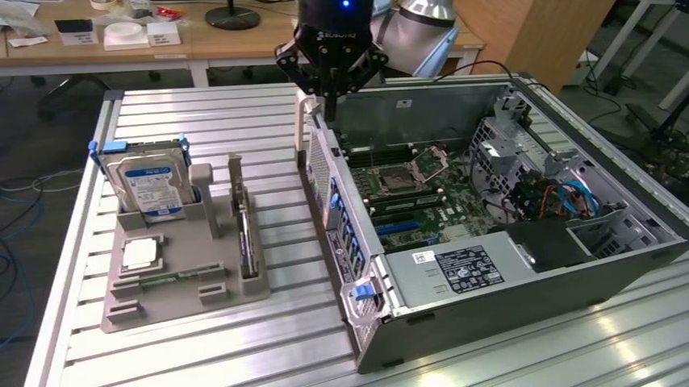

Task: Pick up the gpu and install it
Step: 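Reach for the gpu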

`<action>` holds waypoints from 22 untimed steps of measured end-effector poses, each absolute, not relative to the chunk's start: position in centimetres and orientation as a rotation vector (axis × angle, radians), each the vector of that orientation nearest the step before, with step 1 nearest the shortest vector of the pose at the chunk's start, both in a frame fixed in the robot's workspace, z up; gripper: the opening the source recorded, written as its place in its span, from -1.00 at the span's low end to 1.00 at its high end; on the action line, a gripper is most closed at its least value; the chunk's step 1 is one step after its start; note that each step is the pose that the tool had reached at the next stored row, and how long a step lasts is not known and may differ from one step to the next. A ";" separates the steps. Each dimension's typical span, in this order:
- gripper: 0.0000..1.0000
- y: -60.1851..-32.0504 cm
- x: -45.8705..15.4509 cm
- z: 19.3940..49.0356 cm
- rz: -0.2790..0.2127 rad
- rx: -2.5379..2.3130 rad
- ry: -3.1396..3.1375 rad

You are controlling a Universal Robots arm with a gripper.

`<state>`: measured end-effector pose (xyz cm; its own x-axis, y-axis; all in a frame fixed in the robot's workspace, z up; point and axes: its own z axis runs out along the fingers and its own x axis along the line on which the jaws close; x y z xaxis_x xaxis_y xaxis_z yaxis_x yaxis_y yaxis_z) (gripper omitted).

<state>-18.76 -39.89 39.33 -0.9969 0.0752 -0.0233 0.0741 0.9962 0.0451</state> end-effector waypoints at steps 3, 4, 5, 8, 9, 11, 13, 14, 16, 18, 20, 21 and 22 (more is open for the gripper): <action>-0.80 -39.9 -19.1 39.3 0.069 0.117 3.114; -0.80 -39.9 -19.2 39.3 0.069 0.117 3.114; -0.80 -39.9 -19.2 39.3 0.069 0.117 3.114; -0.80 -39.9 -19.6 39.3 0.069 0.117 3.114; -0.80 -39.9 -19.7 39.3 0.069 0.117 3.114; -0.80 -39.9 -19.8 39.3 0.069 0.117 3.114; -0.80 -39.9 -20.0 39.3 0.069 0.117 3.114; -0.80 -39.9 -20.1 39.3 0.069 0.116 3.114; -0.80 -39.9 -20.3 39.3 0.069 0.117 3.114; -0.80 -39.9 -20.5 39.3 0.069 0.117 3.114; -0.80 -39.9 -20.7 39.3 0.069 0.117 3.114; -0.80 -39.9 -20.8 39.3 0.069 0.117 3.114; -0.80 -39.9 -20.9 39.3 0.069 0.117 3.114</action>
<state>-20.92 -39.89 39.33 -0.9969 0.0753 -0.0233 0.0741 0.9962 0.0451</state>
